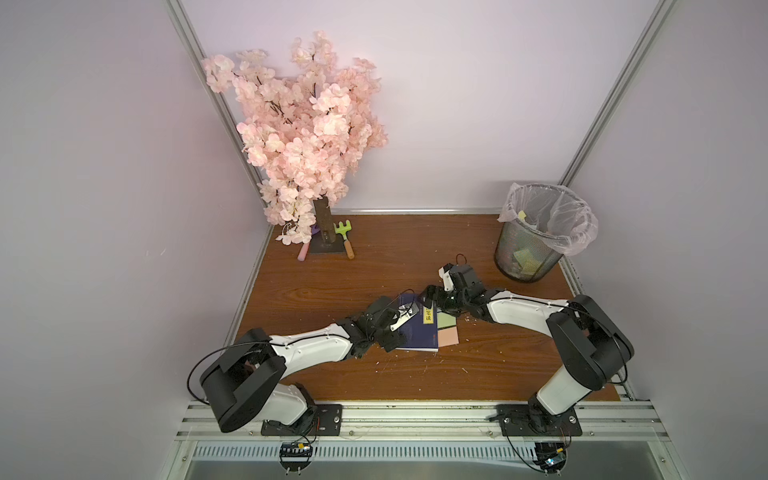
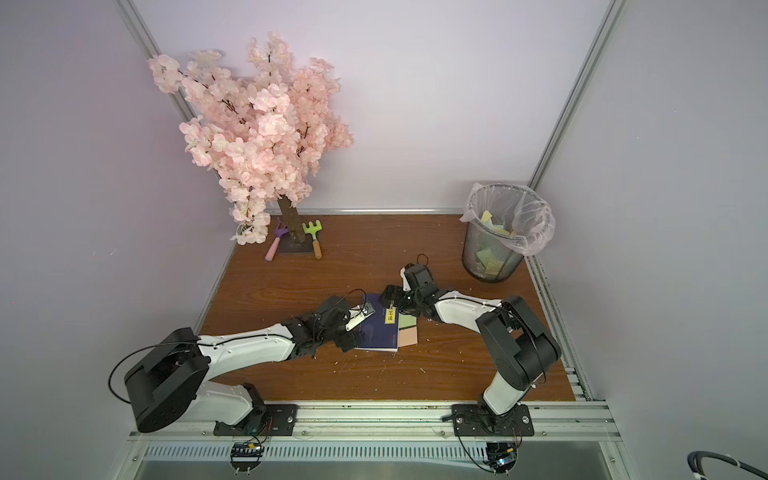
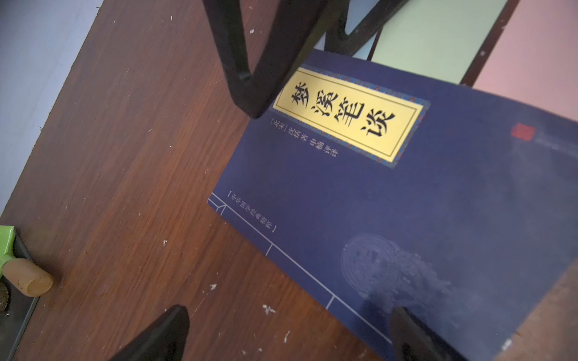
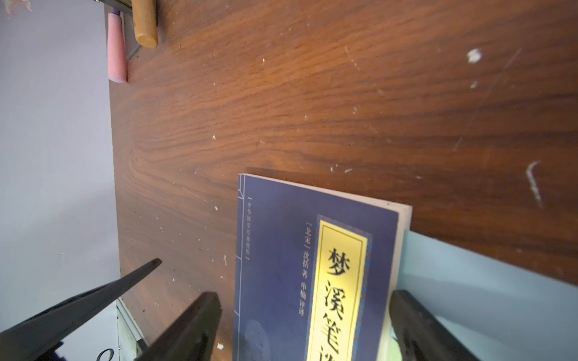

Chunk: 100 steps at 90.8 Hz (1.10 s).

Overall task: Peel off the used sticky note
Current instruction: Open the book at the center of the board.

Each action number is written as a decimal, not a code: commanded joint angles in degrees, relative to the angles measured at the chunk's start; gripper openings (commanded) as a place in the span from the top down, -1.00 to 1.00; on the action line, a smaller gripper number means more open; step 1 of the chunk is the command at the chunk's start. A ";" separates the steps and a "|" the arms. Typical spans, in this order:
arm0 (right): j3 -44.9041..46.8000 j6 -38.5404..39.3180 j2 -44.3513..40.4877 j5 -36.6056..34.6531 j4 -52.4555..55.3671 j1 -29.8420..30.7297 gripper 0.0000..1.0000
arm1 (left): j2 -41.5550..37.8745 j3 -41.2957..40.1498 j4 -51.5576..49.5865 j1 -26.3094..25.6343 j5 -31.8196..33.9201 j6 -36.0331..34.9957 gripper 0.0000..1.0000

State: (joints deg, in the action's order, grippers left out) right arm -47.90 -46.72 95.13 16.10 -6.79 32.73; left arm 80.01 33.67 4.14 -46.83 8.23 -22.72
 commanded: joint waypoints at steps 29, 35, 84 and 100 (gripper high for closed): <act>1.31 -3.18 -0.51 8.02 -9.21 0.59 -0.67 | -0.01 -0.29 0.58 0.38 0.21 0.02 -0.98; 1.65 -3.54 -0.40 8.45 -9.89 0.65 -0.67 | 0.06 -0.44 0.73 0.35 0.27 0.00 -0.98; -0.46 1.85 -1.10 0.26 -1.19 0.92 -0.70 | -2.06 -0.92 -1.99 6.97 -2.96 -1.61 0.12; -1.87 2.33 -0.21 0.68 -0.52 1.86 -0.69 | 0.83 0.59 -1.11 6.95 -1.83 -1.60 0.08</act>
State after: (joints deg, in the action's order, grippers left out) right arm -46.96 -46.09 95.29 17.78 -8.71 33.52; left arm 79.31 33.65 2.57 -40.38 5.76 -24.08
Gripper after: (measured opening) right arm 0.847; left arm 0.461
